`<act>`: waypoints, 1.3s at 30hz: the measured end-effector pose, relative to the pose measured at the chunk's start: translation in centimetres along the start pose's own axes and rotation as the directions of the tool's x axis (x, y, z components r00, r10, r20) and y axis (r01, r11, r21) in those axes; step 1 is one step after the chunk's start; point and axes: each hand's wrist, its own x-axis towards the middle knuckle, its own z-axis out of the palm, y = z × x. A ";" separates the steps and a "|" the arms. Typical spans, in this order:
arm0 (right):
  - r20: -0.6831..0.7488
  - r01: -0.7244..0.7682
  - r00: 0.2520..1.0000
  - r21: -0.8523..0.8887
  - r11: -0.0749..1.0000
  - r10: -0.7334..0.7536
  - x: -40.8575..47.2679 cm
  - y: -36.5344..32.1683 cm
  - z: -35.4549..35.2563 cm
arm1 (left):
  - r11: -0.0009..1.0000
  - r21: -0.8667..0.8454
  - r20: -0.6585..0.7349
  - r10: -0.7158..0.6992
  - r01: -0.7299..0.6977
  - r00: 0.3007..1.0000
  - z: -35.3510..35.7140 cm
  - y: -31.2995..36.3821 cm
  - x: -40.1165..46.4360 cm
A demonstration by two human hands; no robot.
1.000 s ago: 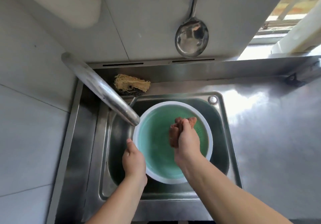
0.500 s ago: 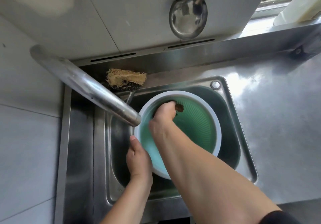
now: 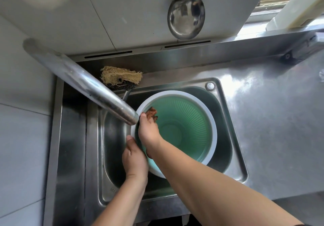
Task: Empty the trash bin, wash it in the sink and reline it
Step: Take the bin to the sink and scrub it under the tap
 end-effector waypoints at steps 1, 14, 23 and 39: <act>0.044 0.031 0.999 -0.052 0.998 -0.029 -0.3 0.7 -0.2 | 1.000 -0.015 0.001 0.006 -0.006 1.000 0.0 -0.1 0.1; 0.430 0.257 0.863 -0.826 0.501 0.266 -5.1 1.7 -7.4 | 0.963 -0.259 -0.075 -0.092 0.070 0.993 0.6 0.6 -0.3; 0.335 0.500 0.859 -0.706 -0.501 0.387 -4.6 0.4 -13.0 | 0.995 -0.097 -0.078 0.006 -0.013 0.997 -0.1 0.6 0.1; 0.748 0.219 0.658 -0.080 -0.973 0.086 0.8 -7.1 -14.9 | 0.995 -0.021 -0.021 0.100 -0.100 0.995 0.1 0.4 1.7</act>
